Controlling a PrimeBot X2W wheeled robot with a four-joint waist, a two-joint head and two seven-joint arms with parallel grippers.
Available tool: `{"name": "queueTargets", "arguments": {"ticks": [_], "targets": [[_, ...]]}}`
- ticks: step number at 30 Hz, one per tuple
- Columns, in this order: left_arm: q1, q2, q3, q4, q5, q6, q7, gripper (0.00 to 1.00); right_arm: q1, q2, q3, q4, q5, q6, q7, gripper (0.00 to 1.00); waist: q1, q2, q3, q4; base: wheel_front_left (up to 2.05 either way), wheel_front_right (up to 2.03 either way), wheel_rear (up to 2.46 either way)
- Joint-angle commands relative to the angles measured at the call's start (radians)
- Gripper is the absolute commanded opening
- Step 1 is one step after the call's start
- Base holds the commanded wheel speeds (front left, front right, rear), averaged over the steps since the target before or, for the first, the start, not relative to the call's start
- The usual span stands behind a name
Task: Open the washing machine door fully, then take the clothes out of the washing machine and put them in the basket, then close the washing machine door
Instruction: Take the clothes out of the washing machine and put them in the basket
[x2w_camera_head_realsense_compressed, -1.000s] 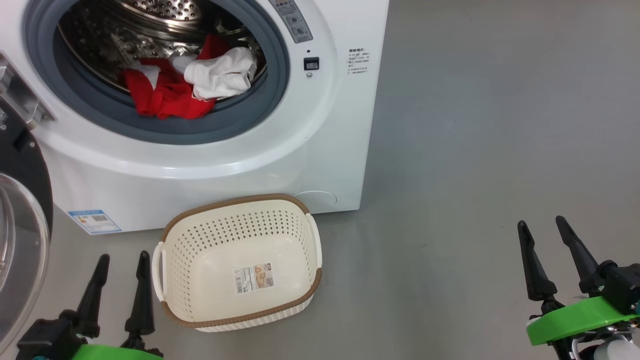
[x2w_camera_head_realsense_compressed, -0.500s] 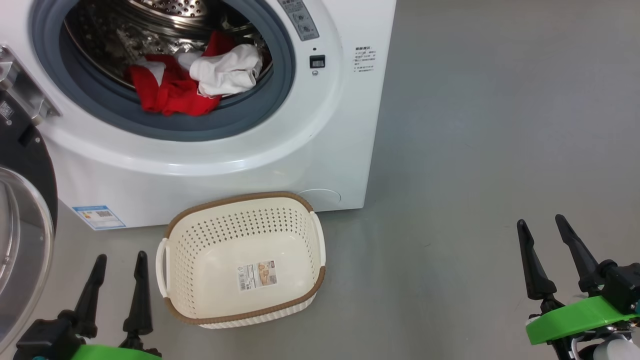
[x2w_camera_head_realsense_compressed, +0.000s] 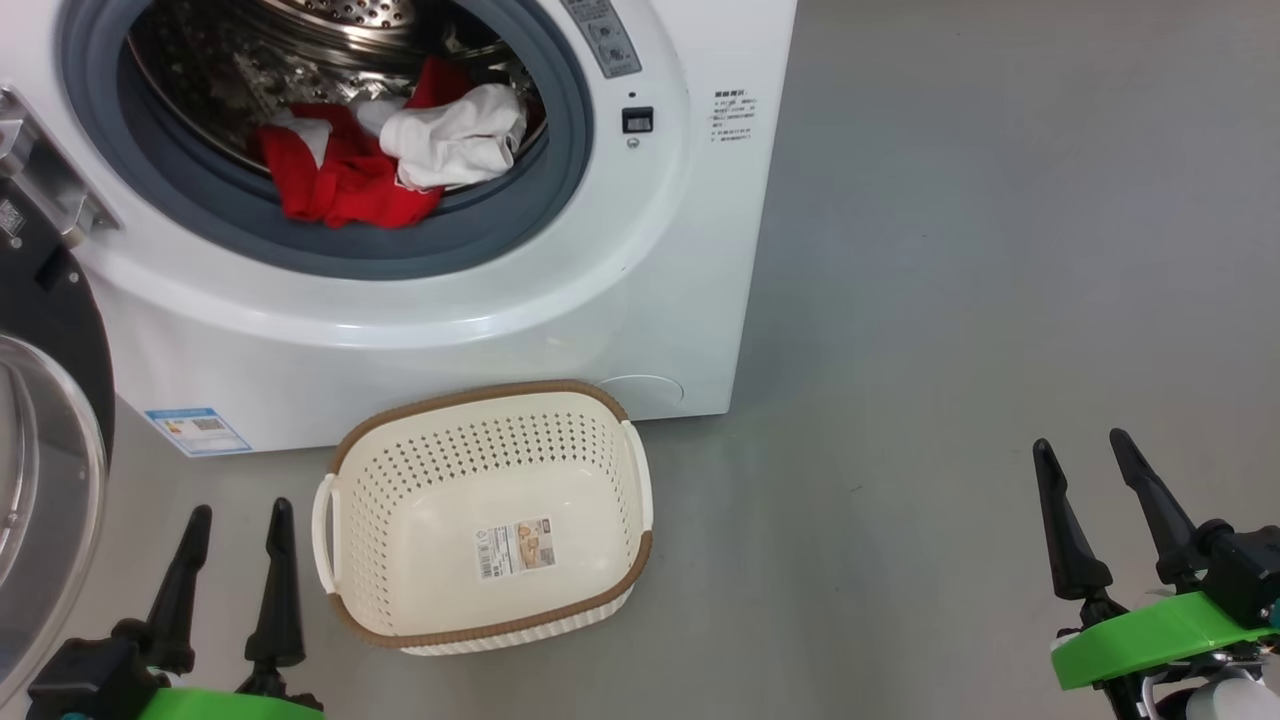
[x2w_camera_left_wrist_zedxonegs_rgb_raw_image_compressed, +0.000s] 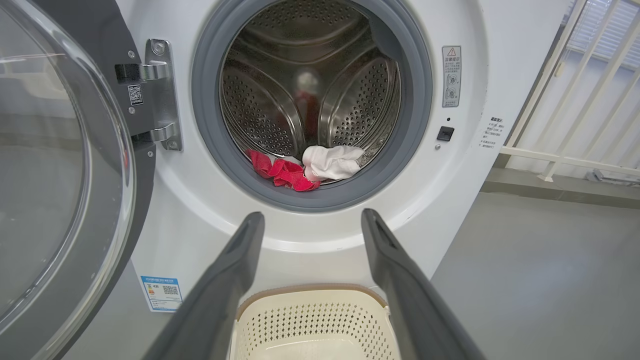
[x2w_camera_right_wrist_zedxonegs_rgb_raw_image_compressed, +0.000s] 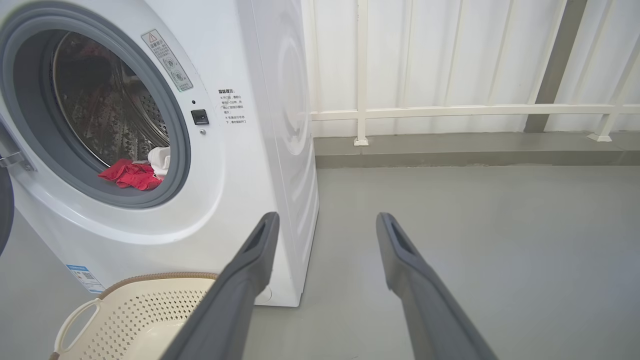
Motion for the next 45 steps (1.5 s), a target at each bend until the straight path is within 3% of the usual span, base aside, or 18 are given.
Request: {"name": "queueTargets", "arguments": {"ticks": [1, 19, 36, 45], "targets": [[-0.004, 0.02, 0.031, -0.027, -0.003, -0.003, -0.008, 1.0, 0.002, -0.016, 0.026, -0.026, -0.006, 0.002, -0.012, 1.0, 0.0, 0.0, 0.001, 0.001, 0.73, -0.96, 0.23], [-0.013, 0.024, 0.013, -0.017, 0.003, -0.003, -0.008, 1.0, -0.006, -0.015, 0.036, -0.022, -0.008, 0.002, -0.012, 1.0, 0.0, 0.0, 0.01, 0.018, 1.12, -1.29, 0.18], [-0.031, 0.026, -0.017, -0.004, -0.016, -0.003, -0.008, 1.0, -0.021, -0.013, 0.064, -0.015, -0.003, 0.002, -0.012, 1.0, 0.0, 0.0, 0.031, 0.018, 0.08, -0.08, 0.0], [-0.172, 0.012, -0.022, 0.071, -0.008, -0.003, -0.008, 1.0, -0.062, -0.011, 0.088, -0.014, 0.004, 0.002, -0.012, 1.0, 0.0, 0.0, 0.088, -0.003, 0.0, 0.0, 0.0]]}}
